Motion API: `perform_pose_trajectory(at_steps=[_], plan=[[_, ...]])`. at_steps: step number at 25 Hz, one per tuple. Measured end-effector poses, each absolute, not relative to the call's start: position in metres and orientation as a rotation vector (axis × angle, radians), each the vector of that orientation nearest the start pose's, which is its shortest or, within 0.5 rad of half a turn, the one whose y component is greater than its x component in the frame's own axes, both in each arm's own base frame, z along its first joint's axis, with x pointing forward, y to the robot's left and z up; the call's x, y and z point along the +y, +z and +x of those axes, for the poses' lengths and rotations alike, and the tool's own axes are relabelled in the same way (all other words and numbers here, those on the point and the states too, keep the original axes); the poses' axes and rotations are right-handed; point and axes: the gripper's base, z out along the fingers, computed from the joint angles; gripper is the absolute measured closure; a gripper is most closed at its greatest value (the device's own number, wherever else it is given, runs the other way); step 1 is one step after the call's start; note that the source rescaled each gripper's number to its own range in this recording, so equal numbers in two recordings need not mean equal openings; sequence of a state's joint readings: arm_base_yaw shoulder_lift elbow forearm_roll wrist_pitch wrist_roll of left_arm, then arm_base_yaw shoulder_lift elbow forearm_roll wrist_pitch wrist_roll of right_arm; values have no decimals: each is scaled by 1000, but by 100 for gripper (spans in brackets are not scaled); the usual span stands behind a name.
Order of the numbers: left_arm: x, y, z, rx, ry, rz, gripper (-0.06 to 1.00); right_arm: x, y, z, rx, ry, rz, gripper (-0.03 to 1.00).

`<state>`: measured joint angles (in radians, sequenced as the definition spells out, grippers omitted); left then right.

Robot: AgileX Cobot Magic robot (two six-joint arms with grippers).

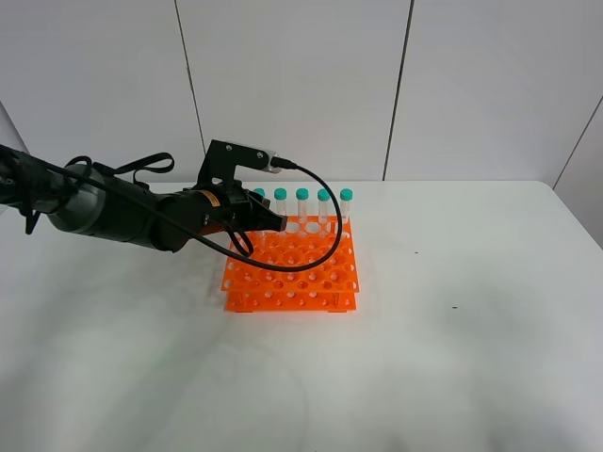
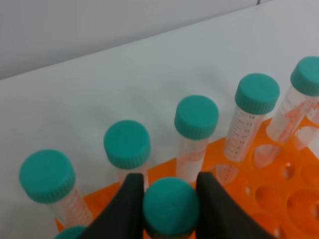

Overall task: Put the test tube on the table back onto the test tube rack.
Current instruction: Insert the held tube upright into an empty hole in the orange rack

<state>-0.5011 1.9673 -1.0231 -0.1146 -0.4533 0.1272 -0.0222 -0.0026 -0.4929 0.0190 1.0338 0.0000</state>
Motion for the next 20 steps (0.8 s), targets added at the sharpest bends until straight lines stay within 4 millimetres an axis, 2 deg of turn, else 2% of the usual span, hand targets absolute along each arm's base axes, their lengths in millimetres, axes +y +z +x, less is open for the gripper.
perform_pose_trajectory(at_steps=[5,18,20], plan=[[-193,148,362,1936,-257,485,93,2,277,-3,2022,9,22,-3],[-193,148,362,1936,-259,482,93,2,277,-3,2022,9,22,-3],[-193,148,362,1935,-258,484,88,2,277,-3,2022,9,22,-3]])
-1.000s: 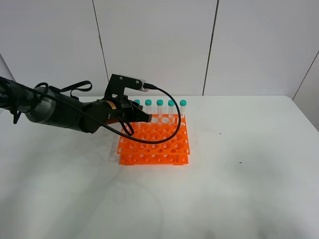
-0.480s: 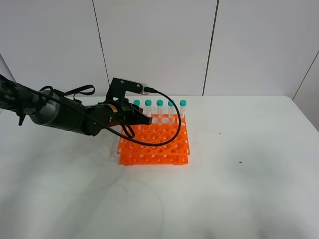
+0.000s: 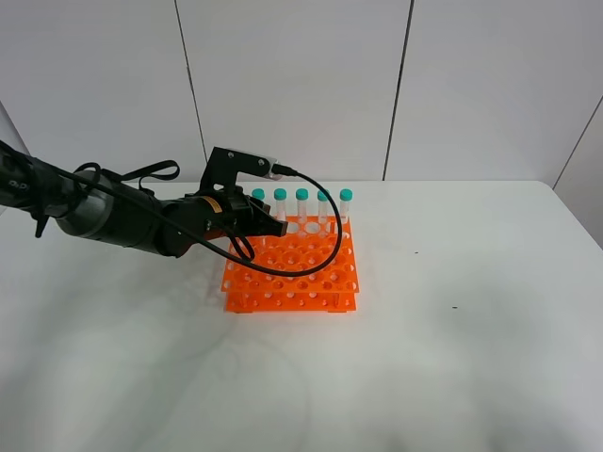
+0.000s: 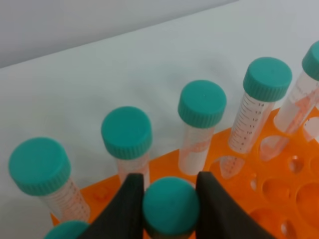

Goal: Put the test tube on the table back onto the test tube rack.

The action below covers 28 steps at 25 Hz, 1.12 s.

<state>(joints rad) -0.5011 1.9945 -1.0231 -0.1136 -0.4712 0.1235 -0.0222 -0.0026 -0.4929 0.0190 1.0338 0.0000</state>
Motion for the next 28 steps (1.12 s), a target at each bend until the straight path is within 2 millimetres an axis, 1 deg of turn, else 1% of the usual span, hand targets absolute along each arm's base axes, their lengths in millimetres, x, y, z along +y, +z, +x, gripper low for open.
perform_pose_trajectory(at_steps=[3,4,5,7,10,13,17,18,19,20,22,23,25,26,28], plan=[[-193,147,362,1941,-258,488,66,2,277,-3,2022,9,22,-3],[-193,147,362,1944,-260,486,59,2,277,-3,2022,9,22,-3],[-193,147,362,1949,-267,475,55,2,277,-3,2022,9,22,-3],[-193,149,361,1955,-285,454,51,2,277,-3,2022,9,22,-3],[-194,161,359,1938,-312,424,49,2,277,-3,2022,9,22,-3],[-196,182,356,1890,-334,412,48,2,277,-3,2022,9,22,-3],[-200,222,343,1806,-360,450,47,2,277,-3,2022,9,22,-3],[-199,233,338,1792,-363,461,44,2,277,-3,2022,9,22,-3],[-197,245,334,1780,-361,468,36,2,277,-3,2022,9,22,-3],[-195,255,330,1769,-358,476,26,2,277,-3,2022,9,22,-3],[-190,267,322,1795,-345,503,9,2,277,-3,2022,9,22,-3],[-188,272,316,1830,-336,524,3,2,277,-3,2022,9,22,-3],[-182,276,304,1942,-323,566,-3,2,277,-3,2022,9,22,-3],[-179,277,299,2000,-319,581,-4,2,277,-3,2022,9,22,-3],[-173,272,287,2178,-313,601,-5,2,277,-3,2022,9,22,-3]])
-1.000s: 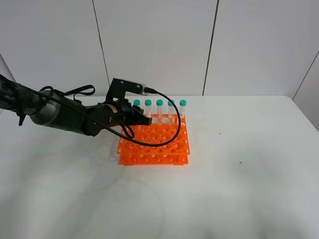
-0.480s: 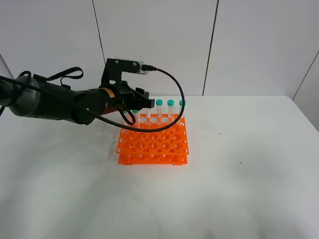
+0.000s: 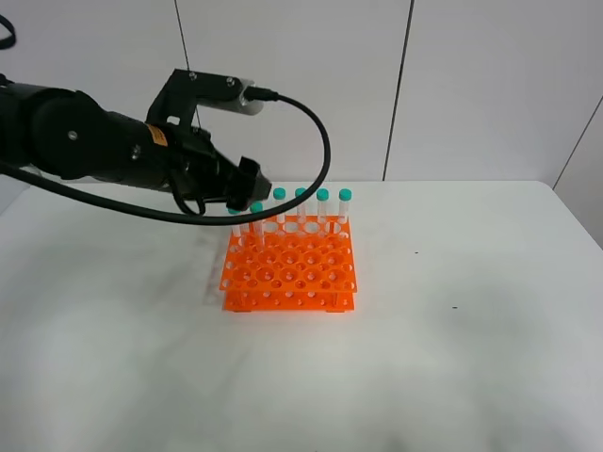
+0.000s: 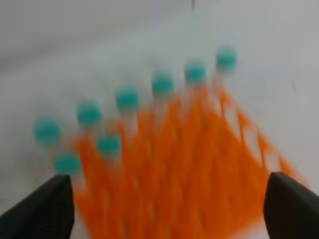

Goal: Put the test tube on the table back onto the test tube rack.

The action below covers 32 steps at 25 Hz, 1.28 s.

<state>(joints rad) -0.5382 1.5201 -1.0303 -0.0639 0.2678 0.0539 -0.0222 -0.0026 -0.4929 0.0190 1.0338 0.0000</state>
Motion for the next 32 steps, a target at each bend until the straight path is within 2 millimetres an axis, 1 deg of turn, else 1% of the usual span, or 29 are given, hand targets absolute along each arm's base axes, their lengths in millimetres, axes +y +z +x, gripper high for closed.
perform_pose_trajectory(at_steps=[3,5,8,10,13,16,19,21,23,26,30,31,32], plan=[[-166,266,275,2410,-283,628,-6,2,277,-3,2022,9,22,-3],[-161,267,274,2516,-255,638,-6,2,277,-3,2022,9,22,-3],[-148,270,284,2640,-214,603,-6,2,277,-3,2022,9,22,-3],[-137,273,293,2673,-196,554,-6,2,277,-3,2022,9,22,-3],[-108,273,309,2701,-162,433,-6,2,277,-3,2022,9,22,-3],[-66,269,318,2768,-114,280,-6,2,277,-3,2022,9,22,-3],[-24,266,318,2847,-71,153,-6,2,277,-3,2022,9,22,-3],[-7,265,314,2898,-54,99,-6,2,277,-3,2022,9,22,-3],[1,266,309,2926,-42,73,-6,2,277,-3,2022,9,22,-3],[1,274,290,2920,-49,69,-6,2,277,-3,2022,9,22,-3],[0,281,243,2908,-52,70,-6,2,277,-3,2022,9,22,-3],[0,285,225,2894,-51,71,-6,2,277,-3,2022,9,22,-3],[-1,282,210,2897,-53,71,-6,2,277,-3,2022,9,22,-3]])
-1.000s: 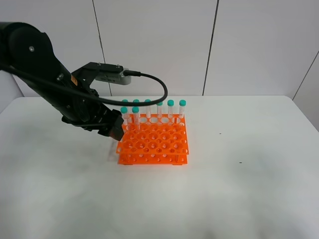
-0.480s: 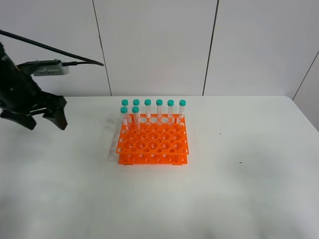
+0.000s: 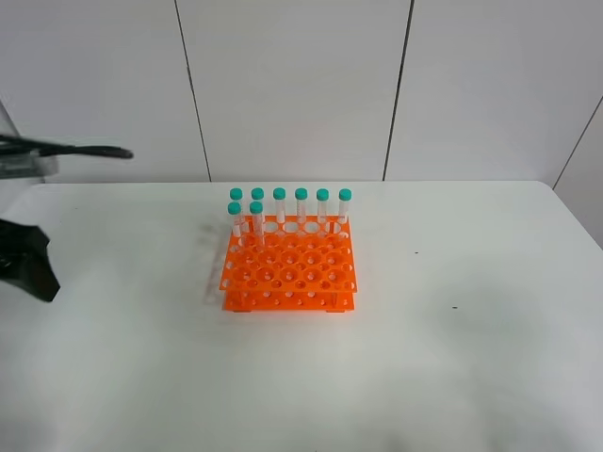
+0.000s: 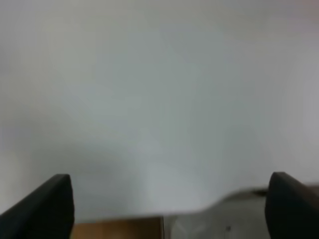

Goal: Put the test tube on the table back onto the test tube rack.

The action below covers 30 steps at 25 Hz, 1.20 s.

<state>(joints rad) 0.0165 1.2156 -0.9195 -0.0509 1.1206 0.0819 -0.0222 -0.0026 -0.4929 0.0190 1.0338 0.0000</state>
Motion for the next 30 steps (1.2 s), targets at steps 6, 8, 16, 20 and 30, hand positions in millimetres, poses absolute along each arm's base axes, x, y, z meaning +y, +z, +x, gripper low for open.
perform_pose_trajectory(at_steps=[6,8,16,20,30], plan=[[-3,277,115,2749,-50,60,-6,2,277,-3,2022,9,22,-3],[-3,274,89,2632,-47,38,-6,2,277,-3,2022,9,22,-3],[-4,273,34,2292,-36,27,-6,2,277,-3,2022,9,22,-3],[-4,275,20,2200,-32,29,-6,2,277,-3,2022,9,22,-3],[-4,276,9,2123,-30,32,-6,2,277,-3,2022,9,22,-3]])
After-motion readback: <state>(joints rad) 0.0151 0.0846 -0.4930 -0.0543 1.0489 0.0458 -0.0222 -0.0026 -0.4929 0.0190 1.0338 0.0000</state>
